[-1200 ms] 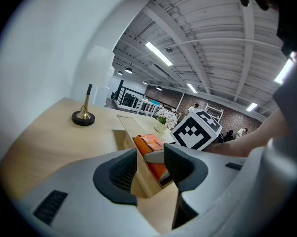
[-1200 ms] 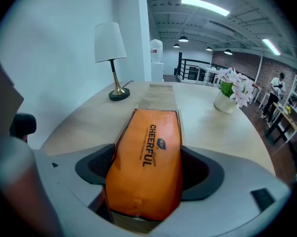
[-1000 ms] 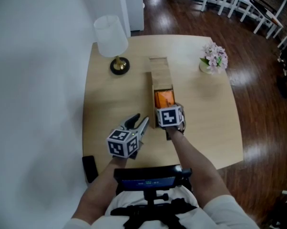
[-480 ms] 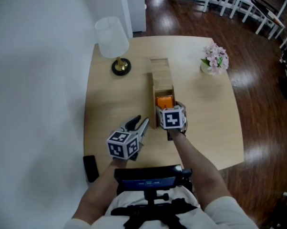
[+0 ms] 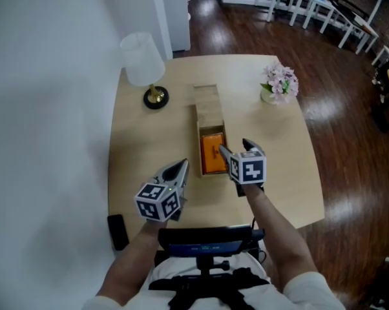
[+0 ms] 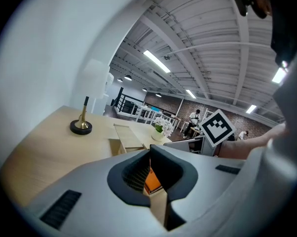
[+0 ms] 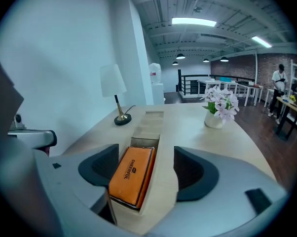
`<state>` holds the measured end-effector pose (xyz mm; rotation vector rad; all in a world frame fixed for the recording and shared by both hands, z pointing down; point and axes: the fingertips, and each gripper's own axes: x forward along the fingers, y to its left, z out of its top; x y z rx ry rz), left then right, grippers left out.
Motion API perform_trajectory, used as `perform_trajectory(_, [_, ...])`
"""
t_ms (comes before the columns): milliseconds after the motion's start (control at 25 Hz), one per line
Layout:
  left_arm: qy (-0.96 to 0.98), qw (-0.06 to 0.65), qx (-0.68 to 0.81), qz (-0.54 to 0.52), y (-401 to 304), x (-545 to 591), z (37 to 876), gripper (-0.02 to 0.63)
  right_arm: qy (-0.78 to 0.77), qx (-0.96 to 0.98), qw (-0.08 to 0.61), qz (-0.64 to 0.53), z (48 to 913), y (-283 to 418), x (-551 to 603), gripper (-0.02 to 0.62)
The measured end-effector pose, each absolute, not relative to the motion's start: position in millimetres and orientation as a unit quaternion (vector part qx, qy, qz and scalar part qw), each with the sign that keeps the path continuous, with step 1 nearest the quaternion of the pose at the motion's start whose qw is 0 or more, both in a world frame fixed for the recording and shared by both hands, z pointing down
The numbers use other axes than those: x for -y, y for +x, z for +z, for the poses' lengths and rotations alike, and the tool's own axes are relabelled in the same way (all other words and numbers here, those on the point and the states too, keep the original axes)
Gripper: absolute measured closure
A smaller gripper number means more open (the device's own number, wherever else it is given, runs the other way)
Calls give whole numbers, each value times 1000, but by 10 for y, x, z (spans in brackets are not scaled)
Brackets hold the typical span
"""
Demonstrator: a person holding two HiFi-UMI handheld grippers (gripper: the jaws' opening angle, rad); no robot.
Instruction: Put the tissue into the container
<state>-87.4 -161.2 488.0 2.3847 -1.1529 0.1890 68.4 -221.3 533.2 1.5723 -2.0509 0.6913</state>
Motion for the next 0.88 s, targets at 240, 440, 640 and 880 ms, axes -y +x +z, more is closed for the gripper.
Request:
perform_trajectory(240, [877, 230, 418, 49, -736, 1539, 4643, 606, 567, 759, 197, 250, 5051, 929, 2018, 374])
perform_trajectory(440, [875, 223, 427, 40, -663, 1493, 4546, 606, 558, 774, 166, 249, 4846, 1074, 1898, 416])
perform_trajectory(640, [869, 223, 440, 47, -643, 1422, 4543, 606, 541, 789, 158, 245, 4709, 1110, 1773, 479])
perform_trajectory(880, [866, 220, 447, 45, -615, 1346, 4497, 606, 515, 810, 156, 233, 4569, 1096, 1648, 568])
